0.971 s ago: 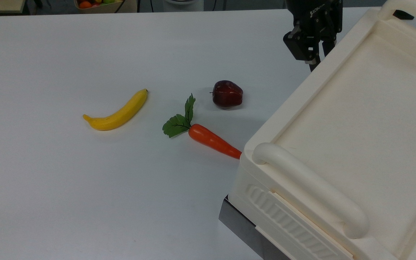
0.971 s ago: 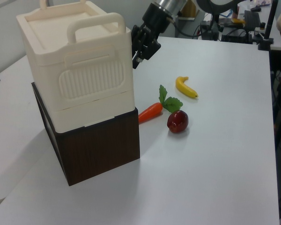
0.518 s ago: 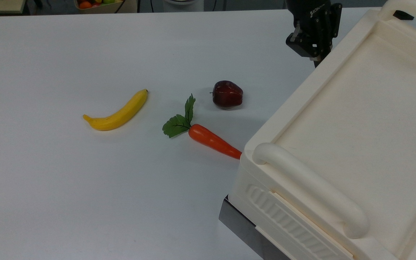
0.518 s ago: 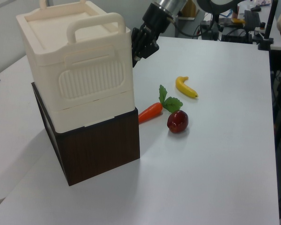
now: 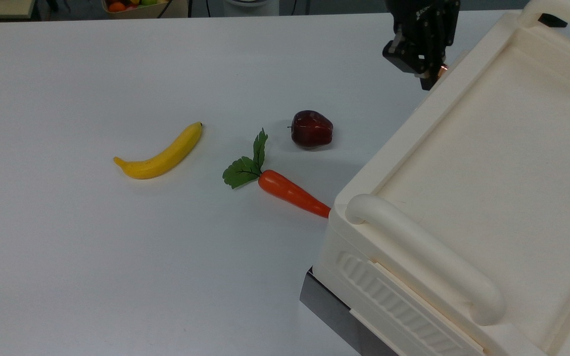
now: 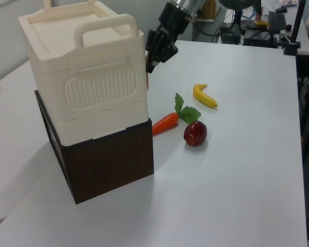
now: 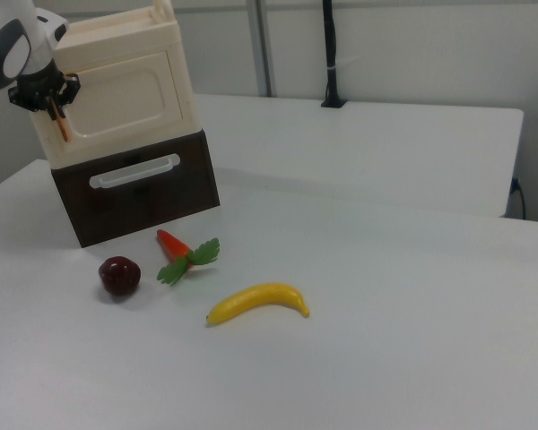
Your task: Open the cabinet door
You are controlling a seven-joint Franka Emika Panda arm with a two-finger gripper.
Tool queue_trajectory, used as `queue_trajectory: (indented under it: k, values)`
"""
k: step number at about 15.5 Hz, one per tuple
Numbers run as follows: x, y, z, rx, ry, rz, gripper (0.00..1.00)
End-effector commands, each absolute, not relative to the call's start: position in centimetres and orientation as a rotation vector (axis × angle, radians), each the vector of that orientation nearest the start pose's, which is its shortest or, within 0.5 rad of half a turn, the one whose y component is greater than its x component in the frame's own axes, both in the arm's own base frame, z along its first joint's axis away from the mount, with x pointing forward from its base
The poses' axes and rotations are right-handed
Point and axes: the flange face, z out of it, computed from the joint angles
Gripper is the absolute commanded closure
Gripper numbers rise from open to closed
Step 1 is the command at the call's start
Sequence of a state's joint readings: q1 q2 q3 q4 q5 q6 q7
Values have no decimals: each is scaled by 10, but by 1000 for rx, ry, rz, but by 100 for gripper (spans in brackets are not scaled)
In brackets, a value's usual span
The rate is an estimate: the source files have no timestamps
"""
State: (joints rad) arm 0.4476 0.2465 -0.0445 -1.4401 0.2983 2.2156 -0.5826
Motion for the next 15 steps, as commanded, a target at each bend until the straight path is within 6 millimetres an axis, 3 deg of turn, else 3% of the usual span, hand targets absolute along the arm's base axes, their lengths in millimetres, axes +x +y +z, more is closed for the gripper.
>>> queue_trajectory:
  k: [1,4,7,8,12,15]
  values:
    - [602,274,611,-2551,-1224,-684,89]
    - [604,261,613,-2567,-1205,-664,81]
    - [601,238,619,-2588,-1187,-573,54]
    - [599,233,620,-2592,-1186,-546,40]
    - [582,215,648,-2595,-1178,-529,29]
    - [576,213,672,-2606,-1110,-579,22]
